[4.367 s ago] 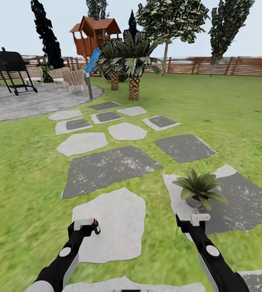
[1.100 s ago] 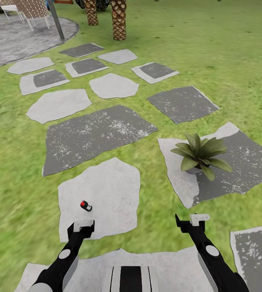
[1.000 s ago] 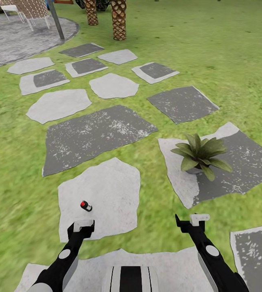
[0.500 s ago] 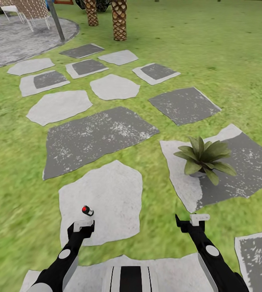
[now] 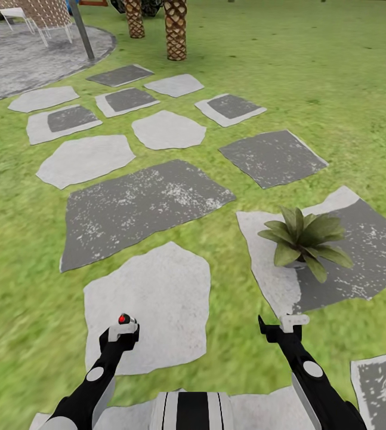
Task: Pick up the pesticide atomizer in the garden and spray insectifuge to fully cover both potted plants in the garden.
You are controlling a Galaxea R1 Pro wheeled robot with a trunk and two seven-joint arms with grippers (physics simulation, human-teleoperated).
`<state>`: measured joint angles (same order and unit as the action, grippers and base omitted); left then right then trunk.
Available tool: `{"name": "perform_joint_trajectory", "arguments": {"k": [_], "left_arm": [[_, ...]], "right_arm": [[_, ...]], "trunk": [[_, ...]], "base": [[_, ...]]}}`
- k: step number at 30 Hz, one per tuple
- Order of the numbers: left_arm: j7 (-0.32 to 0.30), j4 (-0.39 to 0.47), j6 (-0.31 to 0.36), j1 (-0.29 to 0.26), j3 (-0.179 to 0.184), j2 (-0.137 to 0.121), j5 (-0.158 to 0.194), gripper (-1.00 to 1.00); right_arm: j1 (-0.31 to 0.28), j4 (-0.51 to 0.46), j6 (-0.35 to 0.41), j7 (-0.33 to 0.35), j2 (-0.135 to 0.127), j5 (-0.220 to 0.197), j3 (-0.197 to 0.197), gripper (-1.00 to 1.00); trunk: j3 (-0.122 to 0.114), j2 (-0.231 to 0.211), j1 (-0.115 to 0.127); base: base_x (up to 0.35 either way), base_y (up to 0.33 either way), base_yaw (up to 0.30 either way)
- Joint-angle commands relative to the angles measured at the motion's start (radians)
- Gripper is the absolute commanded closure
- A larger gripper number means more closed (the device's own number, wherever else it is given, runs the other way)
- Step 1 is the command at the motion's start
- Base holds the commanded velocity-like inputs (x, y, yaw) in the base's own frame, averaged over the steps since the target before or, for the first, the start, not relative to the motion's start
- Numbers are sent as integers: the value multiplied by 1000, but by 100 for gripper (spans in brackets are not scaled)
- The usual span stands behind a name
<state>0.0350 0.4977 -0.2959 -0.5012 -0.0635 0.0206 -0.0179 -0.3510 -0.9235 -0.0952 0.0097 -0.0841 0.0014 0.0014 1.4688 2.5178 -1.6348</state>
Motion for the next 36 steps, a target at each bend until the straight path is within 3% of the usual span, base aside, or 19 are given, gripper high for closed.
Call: {"name": "perform_joint_trajectory", "arguments": {"k": [1, 14, 21, 29, 36], "left_arm": [[0, -1, -3, 0, -4, 1, -2, -100], [0, 6, -7, 0, -5, 1, -2, -100], [1, 4, -9, 0, -6, 1, -2, -100], [0, 6, -11, 0, -6, 0, -2, -100], [-1, -1, -59, 0, -5, 0, -3, -100]], "right_arm": [[0, 0, -3, 1, 0, 0, 0, -100], [0, 1, -3, 1, 0, 0, 0, -100], [0, 0, -3, 1, 0, 0, 0, -100], [0, 1, -3, 1, 1, 0, 0, -100], [0, 2, -3, 1, 1, 0, 0, -100]], "trunk": [[1, 0, 0], [1, 0, 0], [28, 2, -3], [33, 2, -3], [34, 2, -3]], "base": [[3, 0, 0], [45, 0, 0], [0, 0, 0], [0, 0, 0], [25, 0, 0]]}}
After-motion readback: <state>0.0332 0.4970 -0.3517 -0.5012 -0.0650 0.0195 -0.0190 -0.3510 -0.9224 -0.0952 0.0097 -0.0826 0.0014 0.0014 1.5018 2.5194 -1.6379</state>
